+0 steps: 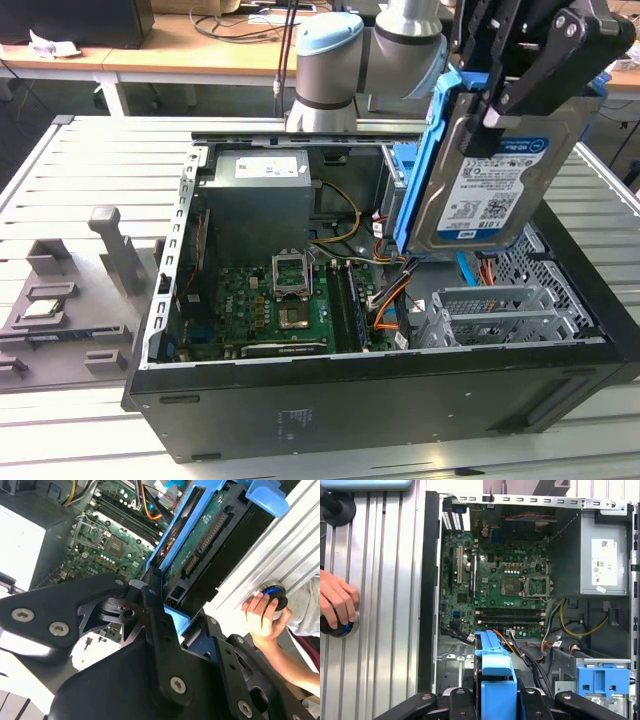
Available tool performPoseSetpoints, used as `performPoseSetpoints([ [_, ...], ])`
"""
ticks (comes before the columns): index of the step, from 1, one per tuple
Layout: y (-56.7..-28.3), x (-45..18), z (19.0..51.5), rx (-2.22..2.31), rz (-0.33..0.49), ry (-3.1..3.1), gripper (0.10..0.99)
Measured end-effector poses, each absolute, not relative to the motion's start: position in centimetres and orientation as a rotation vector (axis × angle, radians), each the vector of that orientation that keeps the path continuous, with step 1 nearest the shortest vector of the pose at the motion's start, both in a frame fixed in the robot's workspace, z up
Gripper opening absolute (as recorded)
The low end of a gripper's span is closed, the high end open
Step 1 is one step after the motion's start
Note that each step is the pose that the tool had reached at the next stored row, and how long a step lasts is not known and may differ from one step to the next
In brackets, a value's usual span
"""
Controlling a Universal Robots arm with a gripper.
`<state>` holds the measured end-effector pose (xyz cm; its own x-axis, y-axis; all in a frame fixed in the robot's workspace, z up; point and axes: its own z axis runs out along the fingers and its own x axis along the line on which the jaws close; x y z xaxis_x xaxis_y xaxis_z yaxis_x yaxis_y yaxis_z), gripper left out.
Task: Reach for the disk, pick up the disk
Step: 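Pick up the disk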
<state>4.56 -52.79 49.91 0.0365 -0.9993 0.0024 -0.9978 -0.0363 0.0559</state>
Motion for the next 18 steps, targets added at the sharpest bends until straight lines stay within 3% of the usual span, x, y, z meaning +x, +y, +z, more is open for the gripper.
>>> performPoseSetpoints([
  [18, -54.1, 8.3, 46.2, 2.228, -0.063, -2.149, 0.369],
])
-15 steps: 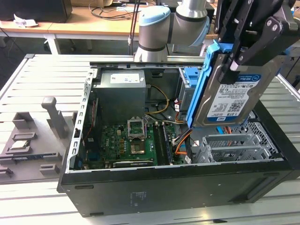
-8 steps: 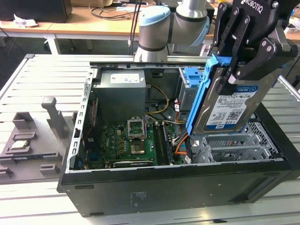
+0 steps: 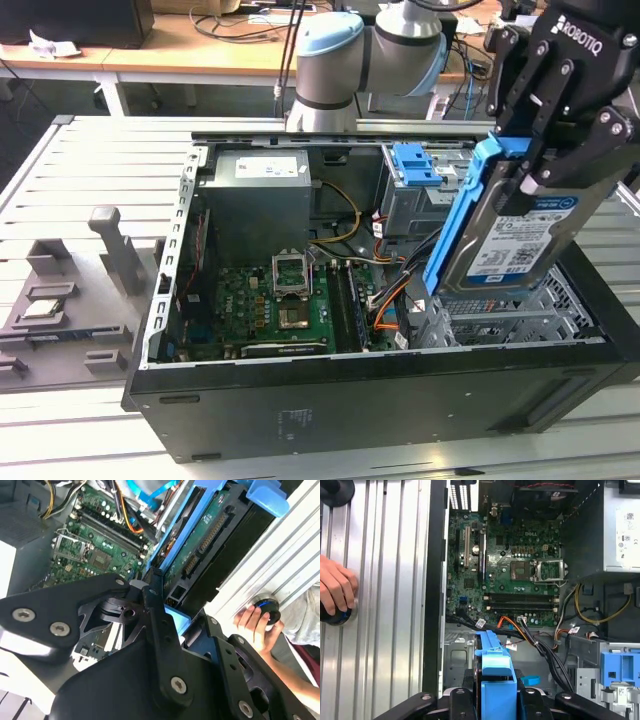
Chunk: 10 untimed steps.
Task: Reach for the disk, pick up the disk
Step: 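Pick up the disk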
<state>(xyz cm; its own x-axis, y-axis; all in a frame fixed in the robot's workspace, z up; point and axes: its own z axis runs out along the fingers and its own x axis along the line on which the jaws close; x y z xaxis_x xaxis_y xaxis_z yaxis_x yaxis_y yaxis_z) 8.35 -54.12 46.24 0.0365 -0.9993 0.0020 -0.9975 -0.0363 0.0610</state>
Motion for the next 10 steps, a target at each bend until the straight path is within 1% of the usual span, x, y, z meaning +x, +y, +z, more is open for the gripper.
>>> performPoseSetpoints([
  [5, -54.7, 9.6, 45.5, 2.224, -0.065, -2.152, 0.369],
  [10, -54.7, 10.1, 45.1, 2.19, -0.066, -2.187, 0.369],
])
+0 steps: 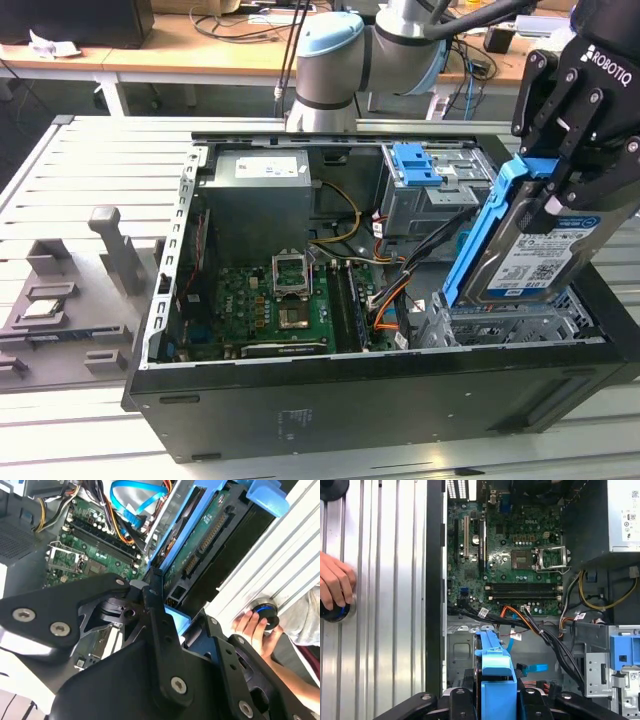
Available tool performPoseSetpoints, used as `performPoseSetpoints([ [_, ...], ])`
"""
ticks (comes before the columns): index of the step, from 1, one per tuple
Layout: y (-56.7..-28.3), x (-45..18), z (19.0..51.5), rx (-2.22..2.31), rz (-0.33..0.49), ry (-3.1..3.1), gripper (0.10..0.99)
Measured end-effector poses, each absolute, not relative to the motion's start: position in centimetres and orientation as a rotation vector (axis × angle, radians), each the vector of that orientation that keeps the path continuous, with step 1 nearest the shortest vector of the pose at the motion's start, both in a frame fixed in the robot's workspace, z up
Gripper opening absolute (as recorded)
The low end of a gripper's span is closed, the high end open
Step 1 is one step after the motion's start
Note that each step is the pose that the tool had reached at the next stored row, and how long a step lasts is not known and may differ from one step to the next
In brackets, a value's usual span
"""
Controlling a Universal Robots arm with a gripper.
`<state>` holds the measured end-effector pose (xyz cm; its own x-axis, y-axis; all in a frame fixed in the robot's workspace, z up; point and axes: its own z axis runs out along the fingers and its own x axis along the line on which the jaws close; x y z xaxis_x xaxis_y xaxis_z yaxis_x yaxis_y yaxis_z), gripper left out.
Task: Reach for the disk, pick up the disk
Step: 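Pick up the disk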
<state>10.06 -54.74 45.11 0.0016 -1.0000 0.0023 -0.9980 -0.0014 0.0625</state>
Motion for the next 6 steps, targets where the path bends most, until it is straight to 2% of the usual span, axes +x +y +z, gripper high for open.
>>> performPoseSetpoints([
  [6, -54.74, 10.15, 45.06, 2.19, -0.066, -2.187, 0.369],
])
